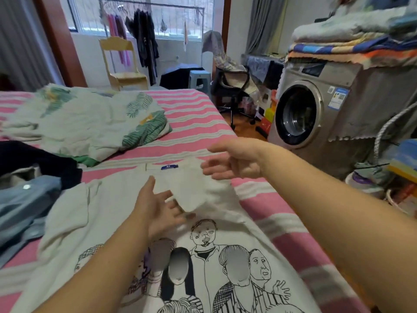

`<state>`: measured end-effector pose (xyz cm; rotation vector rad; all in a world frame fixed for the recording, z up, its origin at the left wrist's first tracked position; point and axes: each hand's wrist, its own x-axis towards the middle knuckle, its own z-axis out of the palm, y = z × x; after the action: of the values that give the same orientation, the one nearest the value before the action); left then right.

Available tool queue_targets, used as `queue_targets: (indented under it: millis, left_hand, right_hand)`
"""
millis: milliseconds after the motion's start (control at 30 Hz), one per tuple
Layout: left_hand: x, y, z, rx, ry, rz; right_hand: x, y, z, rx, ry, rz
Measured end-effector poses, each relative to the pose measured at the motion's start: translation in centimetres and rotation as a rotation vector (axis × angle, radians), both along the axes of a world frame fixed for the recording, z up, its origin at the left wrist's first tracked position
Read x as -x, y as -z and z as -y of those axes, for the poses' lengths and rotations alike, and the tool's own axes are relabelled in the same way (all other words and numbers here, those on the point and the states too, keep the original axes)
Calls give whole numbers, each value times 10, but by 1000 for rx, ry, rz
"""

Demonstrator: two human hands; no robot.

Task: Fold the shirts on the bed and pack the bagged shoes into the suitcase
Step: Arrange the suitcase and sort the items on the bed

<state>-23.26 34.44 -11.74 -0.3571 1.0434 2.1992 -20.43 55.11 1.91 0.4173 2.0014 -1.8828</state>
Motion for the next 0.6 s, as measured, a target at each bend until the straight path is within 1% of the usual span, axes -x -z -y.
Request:
queue_targets:
  millis: [33,67,133,167,200,233,300,333,400,433,467,500,533,567,600]
  left_hand:
    - [-2,10,7,-12,-39,45]
    - [-4,21,9,2,-65,71]
    - [1,44,5,99,-112,75]
    - [3,50,-1,215,-121,27]
    - [1,52,-9,331,-111,-28]
    - [-3,52,-18,431,-115,-87]
    - [-21,44,-35,477,-111,-118]
    - [-29,42,-41,543,-136,-126]
    - [-37,37,-48,823,-133,-203]
    - [-39,36,-49,970,-88,-290]
    - [-39,33,-49,1148,41,-366]
    - [-40,27,-49,1320,120,-478]
    - [-41,16,-47,1480,239,-653]
    - [-41,2,-43,1571,316,-774]
    - [-27,-11,-40,1612,352,-859]
  right_hand:
    - [-7,13,-1,-154,33,-42]
    - [-18,31,-7,-356,65,-82]
    - [-58,69,-29,-782,51,-124]
    - [-86,85,-40,-951,16,-131]
    - [-117,97,-46,-1057,-7,-125]
    - [-149,106,-50,-1111,-11,-129]
    - [-211,112,-48,-1127,22,-143]
    - [-239,113,-44,-1135,33,-139]
    - [-289,120,-31,-1197,7,-123]
    - [-311,128,-25,-1235,-10,-84]
    - [-331,136,-19,-1269,-14,-32]
    - [-348,144,-17,-1292,5,17]
    - [-361,151,-18,-1287,54,42]
    - [-370,155,-21,-1230,114,47]
    - [-377,153,-24,-1127,170,23]
